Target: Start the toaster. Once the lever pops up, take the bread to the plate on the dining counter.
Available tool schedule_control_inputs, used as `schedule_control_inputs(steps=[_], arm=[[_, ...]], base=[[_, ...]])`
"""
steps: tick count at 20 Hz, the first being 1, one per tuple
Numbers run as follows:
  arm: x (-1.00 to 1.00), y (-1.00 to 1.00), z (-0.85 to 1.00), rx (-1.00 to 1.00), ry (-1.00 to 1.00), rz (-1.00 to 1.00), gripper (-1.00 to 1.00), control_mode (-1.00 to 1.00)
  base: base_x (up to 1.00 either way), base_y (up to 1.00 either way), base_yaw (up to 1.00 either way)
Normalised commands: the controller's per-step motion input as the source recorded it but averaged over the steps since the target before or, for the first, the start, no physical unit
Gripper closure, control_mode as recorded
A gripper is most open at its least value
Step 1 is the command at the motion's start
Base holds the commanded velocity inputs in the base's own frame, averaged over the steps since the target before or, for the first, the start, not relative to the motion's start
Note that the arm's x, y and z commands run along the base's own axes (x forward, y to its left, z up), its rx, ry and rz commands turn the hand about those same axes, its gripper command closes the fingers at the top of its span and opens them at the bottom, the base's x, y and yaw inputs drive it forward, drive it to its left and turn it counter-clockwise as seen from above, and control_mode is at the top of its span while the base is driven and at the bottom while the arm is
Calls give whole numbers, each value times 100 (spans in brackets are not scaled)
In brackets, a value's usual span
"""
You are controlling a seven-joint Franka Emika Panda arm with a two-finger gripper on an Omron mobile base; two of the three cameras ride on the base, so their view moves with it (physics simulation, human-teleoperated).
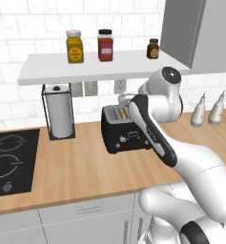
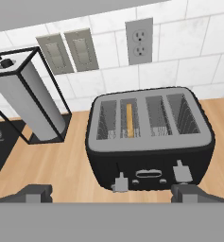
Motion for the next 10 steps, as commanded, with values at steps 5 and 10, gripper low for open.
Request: schedule_control_inputs(steps=[5,10], arm=[[0,0,0,0,0,0,-100,-100],[0,0,0,0,0,0,-100,-100]], base=[[0,0,0],[0,0,0]])
